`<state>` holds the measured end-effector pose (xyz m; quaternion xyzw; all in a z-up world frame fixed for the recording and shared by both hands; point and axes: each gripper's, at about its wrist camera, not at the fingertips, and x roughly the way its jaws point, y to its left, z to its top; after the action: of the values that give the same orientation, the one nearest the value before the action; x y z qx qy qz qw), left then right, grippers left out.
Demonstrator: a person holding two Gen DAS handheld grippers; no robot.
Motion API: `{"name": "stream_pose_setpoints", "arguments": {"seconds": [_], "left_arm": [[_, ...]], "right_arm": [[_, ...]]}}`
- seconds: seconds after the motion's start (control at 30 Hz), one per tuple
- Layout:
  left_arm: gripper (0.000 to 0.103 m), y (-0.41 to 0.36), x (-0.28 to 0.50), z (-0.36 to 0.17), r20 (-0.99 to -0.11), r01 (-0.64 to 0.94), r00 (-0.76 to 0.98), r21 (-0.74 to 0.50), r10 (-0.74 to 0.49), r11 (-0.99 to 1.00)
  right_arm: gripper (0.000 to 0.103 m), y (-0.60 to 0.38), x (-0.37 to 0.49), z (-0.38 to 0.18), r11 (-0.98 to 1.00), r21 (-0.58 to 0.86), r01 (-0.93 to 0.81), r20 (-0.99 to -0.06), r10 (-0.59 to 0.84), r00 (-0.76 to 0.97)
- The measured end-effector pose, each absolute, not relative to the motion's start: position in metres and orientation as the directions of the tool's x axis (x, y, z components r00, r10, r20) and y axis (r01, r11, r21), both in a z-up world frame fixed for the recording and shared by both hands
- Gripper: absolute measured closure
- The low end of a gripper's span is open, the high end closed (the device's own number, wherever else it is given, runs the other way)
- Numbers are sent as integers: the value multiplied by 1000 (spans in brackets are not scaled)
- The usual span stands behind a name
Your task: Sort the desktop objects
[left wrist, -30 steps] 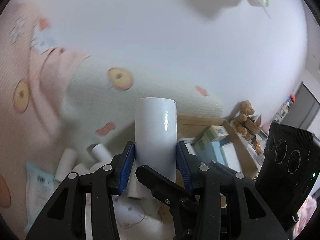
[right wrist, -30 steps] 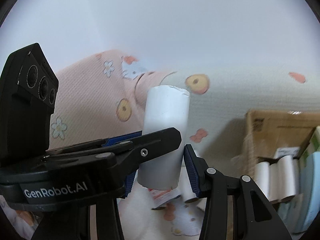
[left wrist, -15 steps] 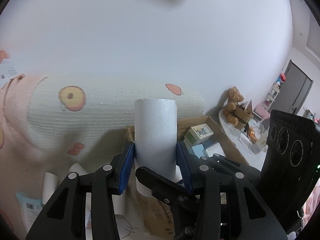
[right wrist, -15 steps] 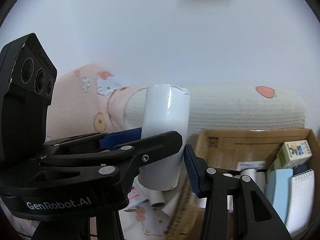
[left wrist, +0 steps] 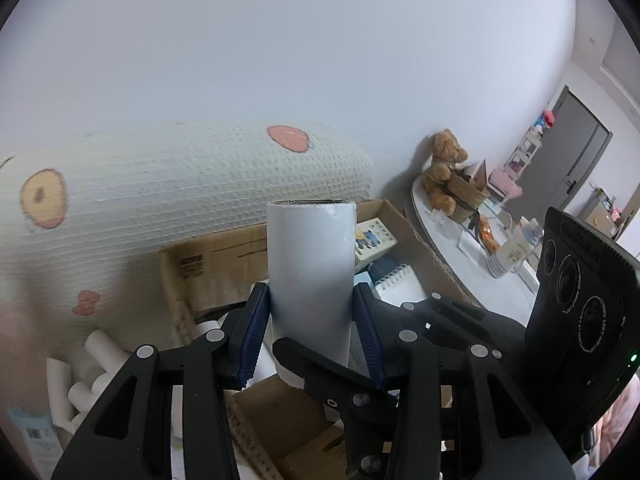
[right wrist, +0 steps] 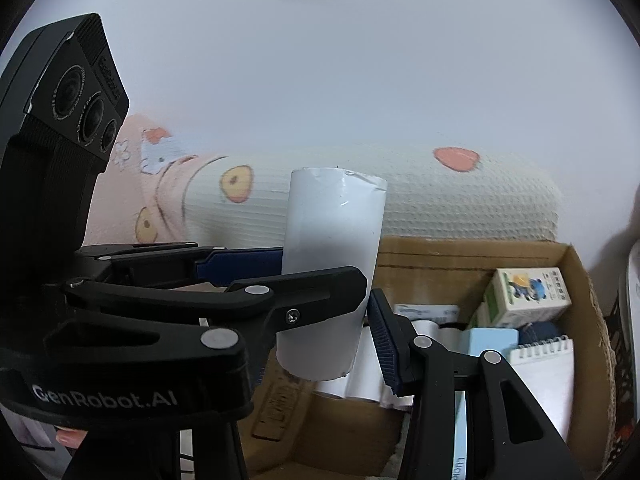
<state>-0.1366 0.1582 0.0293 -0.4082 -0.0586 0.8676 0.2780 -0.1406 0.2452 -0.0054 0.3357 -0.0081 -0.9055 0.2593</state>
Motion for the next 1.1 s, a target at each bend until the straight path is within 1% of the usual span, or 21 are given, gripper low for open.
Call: {"name": "stream_pose_setpoints", "arguments": {"seconds": [0.3,0.47,0.6,0.67,0.83,0.93,1.03,1.1], "left_arm": [[57,189,-167,5,-742,-382,-422,-375,521,-845],[57,205,-183,-12,-806,-352,-339,-369,484,-860],[57,211,-199,-34,-841,-301,-241,-410,484,-861],[57,209,-205,-44,-852,-264,-199,-429,484,-864],[57,199,-214,-67,-884,-177,-153,-416,442,-892],[57,195,-217,-74,-877,-156,-125,-445,464,-882],[57,196,-217,-73,-879,-156,-125,-441,461,-884],[57,196,-217,-71,-889,-166,-134,-416,439,-894]], "right_arm": [[60,269,-166,-23,-878,187,441,-676,-441,-591],[60,287,-188,-39,-863,311,398,-723,-487,-490],[60,290,-198,-53,-868,325,375,-770,-473,-428],[60,293,-204,-61,-864,354,358,-786,-483,-387],[60,298,-218,-80,-840,454,298,-796,-533,-288],[61,297,-226,-91,-824,506,255,-795,-560,-234],[61,290,-232,-98,-831,495,253,-810,-547,-213],[62,286,-235,-101,-835,489,251,-815,-540,-209]]}}
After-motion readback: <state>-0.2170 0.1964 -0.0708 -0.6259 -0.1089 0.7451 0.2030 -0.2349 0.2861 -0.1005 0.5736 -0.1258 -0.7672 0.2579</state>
